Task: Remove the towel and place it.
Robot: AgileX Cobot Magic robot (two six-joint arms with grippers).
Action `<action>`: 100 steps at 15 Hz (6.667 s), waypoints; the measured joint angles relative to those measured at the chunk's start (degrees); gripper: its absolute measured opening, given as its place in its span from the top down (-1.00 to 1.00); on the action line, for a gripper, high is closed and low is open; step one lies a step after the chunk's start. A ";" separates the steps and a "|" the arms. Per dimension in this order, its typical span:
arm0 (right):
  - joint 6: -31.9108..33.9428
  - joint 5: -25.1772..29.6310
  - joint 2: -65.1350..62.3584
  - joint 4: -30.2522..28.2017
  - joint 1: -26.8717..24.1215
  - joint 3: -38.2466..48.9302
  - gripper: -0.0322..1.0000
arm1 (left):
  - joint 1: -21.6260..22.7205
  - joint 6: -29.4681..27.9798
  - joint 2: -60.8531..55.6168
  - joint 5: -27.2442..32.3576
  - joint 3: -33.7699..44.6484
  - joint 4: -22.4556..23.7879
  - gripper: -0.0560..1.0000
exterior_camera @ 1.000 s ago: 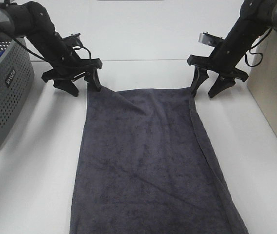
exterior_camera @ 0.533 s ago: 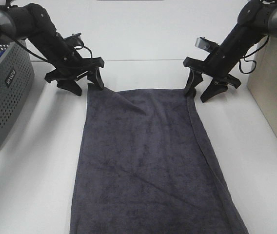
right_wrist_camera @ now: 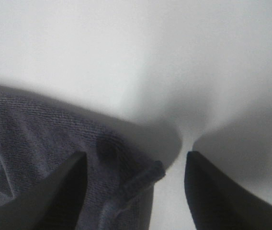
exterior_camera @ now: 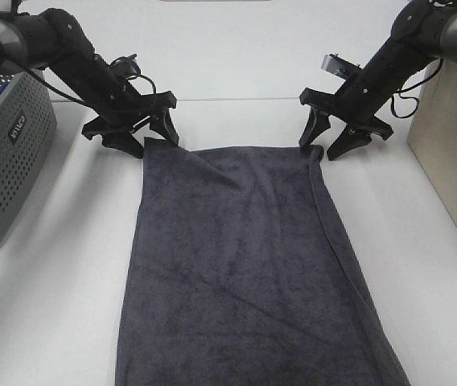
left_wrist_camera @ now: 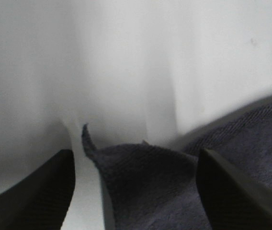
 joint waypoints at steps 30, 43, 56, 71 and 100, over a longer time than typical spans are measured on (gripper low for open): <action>-13.75 -16.10 2.12 -0.23 2.18 -14.67 0.83 | -3.04 14.44 1.32 -25.15 -9.17 10.26 0.85; -15.01 -25.32 5.33 -2.12 2.23 -14.38 0.83 | -3.61 16.96 4.13 -35.35 -9.17 11.12 0.85; -17.76 -30.02 8.59 -2.81 2.18 -14.32 -0.20 | -3.67 16.96 8.77 -41.14 -9.17 13.92 0.42; -17.53 -8.02 -2.75 -6.07 2.18 -14.21 -0.35 | -3.38 14.61 1.20 -33.29 -9.45 13.87 -0.53; -31.40 -38.56 12.89 9.51 4.07 -14.21 -0.17 | -4.76 14.38 3.72 -30.19 -9.45 13.92 -0.52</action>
